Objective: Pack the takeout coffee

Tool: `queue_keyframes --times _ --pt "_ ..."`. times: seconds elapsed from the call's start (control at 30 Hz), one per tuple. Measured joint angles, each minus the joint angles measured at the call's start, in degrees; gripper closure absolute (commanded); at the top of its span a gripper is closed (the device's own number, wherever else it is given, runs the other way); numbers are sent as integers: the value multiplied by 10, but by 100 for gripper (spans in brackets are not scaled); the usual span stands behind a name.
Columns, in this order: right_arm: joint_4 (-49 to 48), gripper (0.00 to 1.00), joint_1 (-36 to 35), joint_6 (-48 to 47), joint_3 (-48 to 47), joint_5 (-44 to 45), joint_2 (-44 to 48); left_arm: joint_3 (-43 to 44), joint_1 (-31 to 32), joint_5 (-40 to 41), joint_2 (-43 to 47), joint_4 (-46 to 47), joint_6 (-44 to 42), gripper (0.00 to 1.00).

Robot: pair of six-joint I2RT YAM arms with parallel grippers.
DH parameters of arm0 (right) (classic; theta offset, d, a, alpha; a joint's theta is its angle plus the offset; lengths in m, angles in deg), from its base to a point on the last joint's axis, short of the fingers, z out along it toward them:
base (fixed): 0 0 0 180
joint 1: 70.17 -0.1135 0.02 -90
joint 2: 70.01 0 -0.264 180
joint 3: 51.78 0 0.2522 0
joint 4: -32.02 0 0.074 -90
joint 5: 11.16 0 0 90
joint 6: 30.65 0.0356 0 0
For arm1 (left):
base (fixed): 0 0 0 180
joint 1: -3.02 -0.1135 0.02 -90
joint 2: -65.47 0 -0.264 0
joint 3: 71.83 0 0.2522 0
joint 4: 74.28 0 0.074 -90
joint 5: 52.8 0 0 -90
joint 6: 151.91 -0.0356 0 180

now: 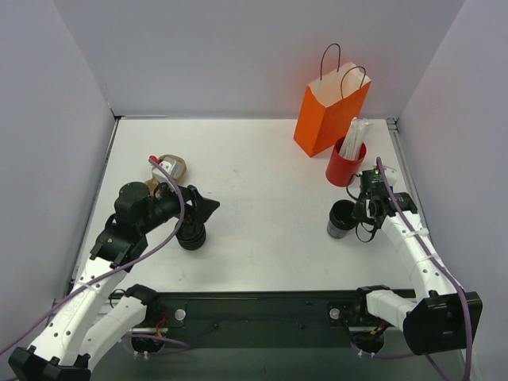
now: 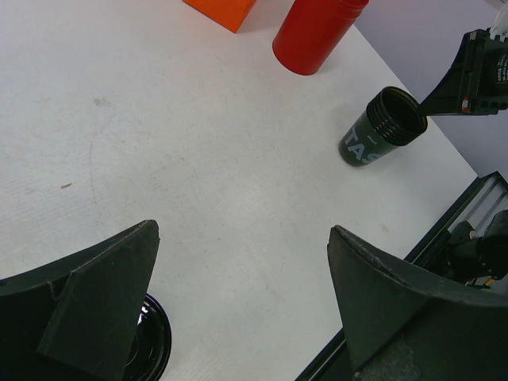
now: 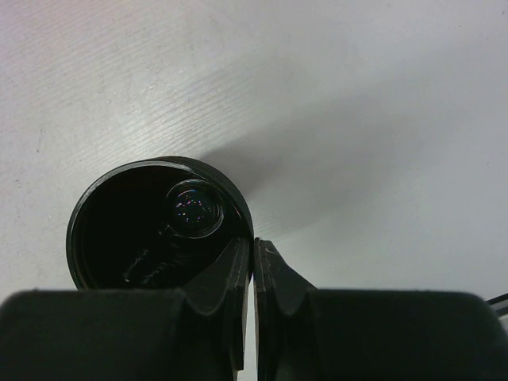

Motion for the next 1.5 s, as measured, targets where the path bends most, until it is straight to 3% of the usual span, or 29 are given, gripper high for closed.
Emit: queue_keyframes --times 0.83,1.5 --pt "2 100 0 -4 -5 0 52 0 1 -2 0 3 0 3" --pt "30 100 -1 1 -129 -22 96 0 1 35 19 3 -5 4"
